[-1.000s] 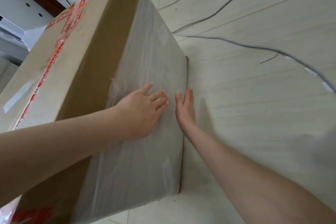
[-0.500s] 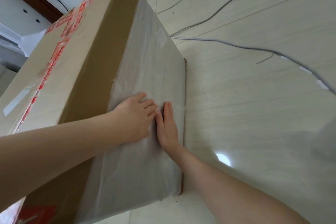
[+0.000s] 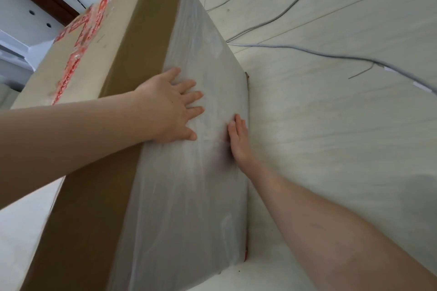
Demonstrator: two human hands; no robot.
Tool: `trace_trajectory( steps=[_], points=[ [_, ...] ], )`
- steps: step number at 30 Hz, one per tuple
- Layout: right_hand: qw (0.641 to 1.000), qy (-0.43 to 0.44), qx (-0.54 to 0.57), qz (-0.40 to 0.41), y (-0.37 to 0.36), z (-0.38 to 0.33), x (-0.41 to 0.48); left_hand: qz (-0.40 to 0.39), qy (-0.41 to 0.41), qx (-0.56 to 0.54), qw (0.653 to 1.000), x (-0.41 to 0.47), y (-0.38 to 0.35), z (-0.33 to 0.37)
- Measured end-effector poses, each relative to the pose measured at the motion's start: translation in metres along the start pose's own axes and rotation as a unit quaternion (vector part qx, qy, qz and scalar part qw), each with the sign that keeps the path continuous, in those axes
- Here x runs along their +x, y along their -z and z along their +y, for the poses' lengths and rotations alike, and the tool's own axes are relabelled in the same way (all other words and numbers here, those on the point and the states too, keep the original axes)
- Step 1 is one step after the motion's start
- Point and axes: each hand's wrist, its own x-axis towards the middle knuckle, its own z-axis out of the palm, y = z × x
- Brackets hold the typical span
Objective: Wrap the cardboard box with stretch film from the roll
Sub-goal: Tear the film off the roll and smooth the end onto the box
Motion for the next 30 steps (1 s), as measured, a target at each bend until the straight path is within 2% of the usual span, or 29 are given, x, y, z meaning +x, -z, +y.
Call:
trace_trajectory(
  steps=[2,6,9,12,14,17,21,25,30],
  points=[
    [1.000,-0.016,0.023,-0.003,0.011,0.003,0.007,0.002,0.016,-0.005,1.000,-0.003,0.001,-0.006],
    [0.992,-0.058,0.010,0.113,0.026,0.006,0.007,0.049,0.064,-0.032,0.996,-0.012,0.004,-0.017],
    [0.988,-0.056,0.003,0.144,0.019,0.005,-0.015,0.081,0.031,-0.073,0.994,-0.018,0.012,0.000],
    [0.991,-0.056,0.016,0.118,-0.007,0.010,-0.047,0.088,-0.058,-0.092,0.990,-0.018,0.015,0.043],
    [0.996,-0.044,0.016,0.076,-0.023,0.018,-0.061,0.055,-0.105,-0.093,0.989,-0.016,0.007,0.064],
    [0.998,-0.054,-0.014,0.032,-0.023,0.024,-0.051,0.009,-0.114,-0.083,0.990,-0.015,-0.009,0.068],
    [0.999,-0.042,-0.029,0.010,-0.006,0.019,-0.022,0.002,-0.089,-0.062,0.994,-0.016,-0.011,0.052],
    [0.997,-0.068,-0.035,-0.018,0.007,0.018,0.007,-0.002,-0.040,-0.031,0.999,-0.018,-0.004,0.030],
    [0.994,-0.046,-0.034,0.088,0.015,0.002,-0.008,0.036,0.026,-0.053,0.998,-0.020,0.001,0.011]
  ],
)
